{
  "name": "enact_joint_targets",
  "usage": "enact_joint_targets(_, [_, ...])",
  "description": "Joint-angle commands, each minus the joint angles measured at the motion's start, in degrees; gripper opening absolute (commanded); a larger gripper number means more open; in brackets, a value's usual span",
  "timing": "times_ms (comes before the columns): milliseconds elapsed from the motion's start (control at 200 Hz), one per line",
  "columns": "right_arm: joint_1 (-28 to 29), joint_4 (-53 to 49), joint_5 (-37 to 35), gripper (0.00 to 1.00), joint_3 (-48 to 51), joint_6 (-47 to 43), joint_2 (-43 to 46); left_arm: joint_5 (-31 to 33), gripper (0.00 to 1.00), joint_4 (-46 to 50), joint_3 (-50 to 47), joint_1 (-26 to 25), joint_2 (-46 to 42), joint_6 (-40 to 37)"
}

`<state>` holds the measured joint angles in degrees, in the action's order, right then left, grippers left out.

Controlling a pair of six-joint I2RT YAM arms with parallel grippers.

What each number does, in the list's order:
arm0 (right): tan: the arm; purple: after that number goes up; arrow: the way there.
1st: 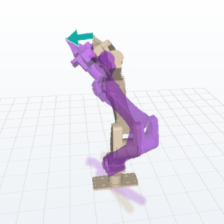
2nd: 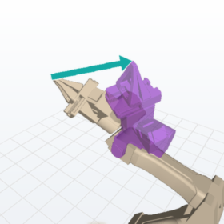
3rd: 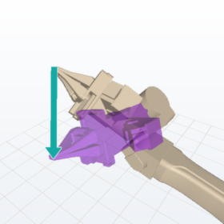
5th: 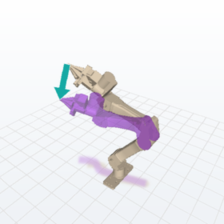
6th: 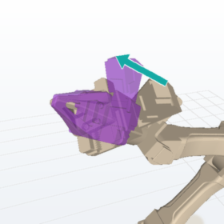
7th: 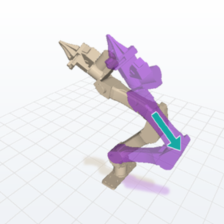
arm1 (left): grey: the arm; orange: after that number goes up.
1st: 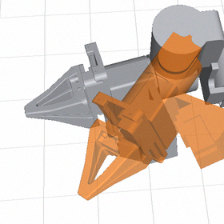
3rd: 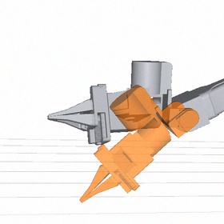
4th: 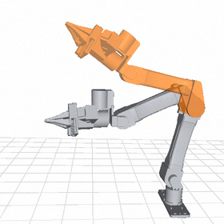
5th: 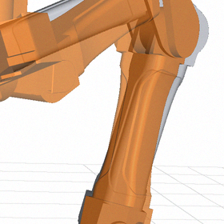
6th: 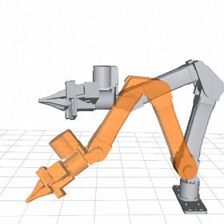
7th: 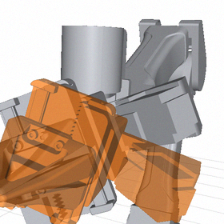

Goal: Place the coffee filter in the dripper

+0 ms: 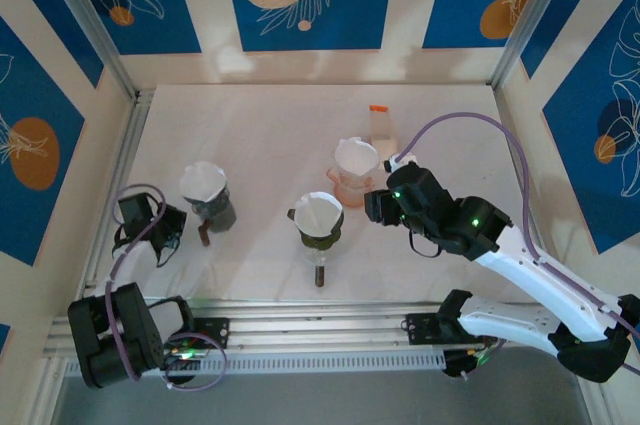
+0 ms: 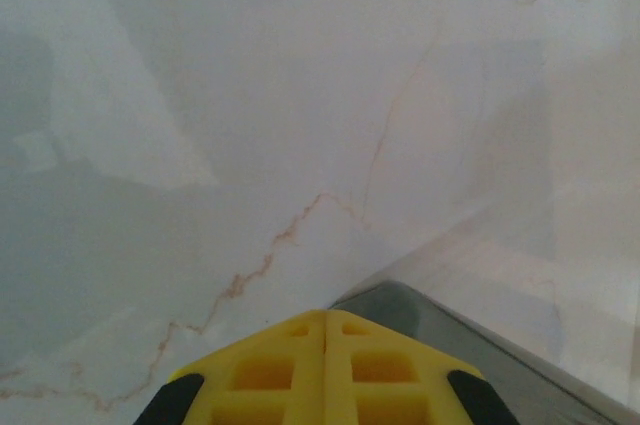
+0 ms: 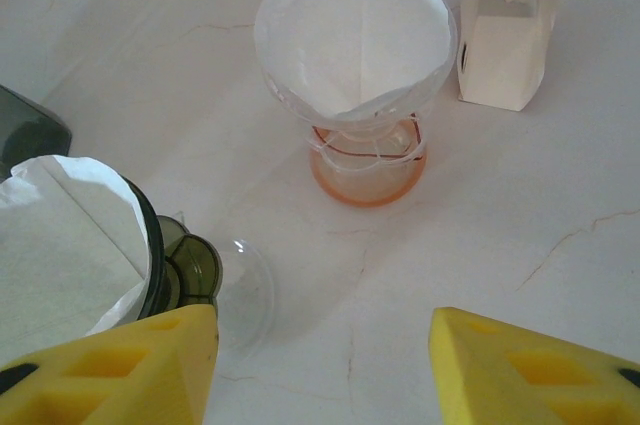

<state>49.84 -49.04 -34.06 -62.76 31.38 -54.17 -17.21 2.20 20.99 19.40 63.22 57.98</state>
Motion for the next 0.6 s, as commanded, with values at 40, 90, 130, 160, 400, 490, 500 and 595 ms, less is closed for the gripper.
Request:
enact_joint_targets(40, [-0.48,0.58,0.07,0.59,0.18,-0.87,0.78,-3.74,0.00,-7.70,-2.42,0.21,1.14,3.09])
enact_joint_targets(90, [-0.67,0.61,0.01,0.59,0.27,-0.83,0.81,-4.26,0.00,-9.10,-2.83,-0.06,1.73,3.17])
enact_joint_targets(130, [-0.90,0.79,0.25,0.59,0.41,-0.79,0.82,-5.01,0.00,-11.20,-3.33,-0.30,2.57,3.41])
enact_joint_targets(160, [-1.07,0.90,0.46,0.59,0.45,-0.59,0.73,-5.63,0.00,-12.91,-3.69,-0.53,3.58,3.80])
enact_joint_targets(400, [-1.43,1.04,1.08,0.59,0.80,0.31,0.36,-6.42,0.00,-22.29,-4.56,-5.34,10.79,6.67])
enact_joint_targets(490, [-1.46,0.83,1.02,0.59,0.84,0.54,0.36,-5.12,0.00,-24.44,-4.32,-8.26,12.19,7.76])
enact_joint_targets(500, [-1.43,0.79,0.97,0.59,0.85,0.58,0.38,-5.00,0.00,-24.61,-4.24,-8.59,12.37,7.85])
enact_joint_targets(595, [-1.50,0.94,0.96,0.59,1.37,0.95,0.30,-3.66,0.00,-27.13,-3.94,-11.41,14.53,9.17])
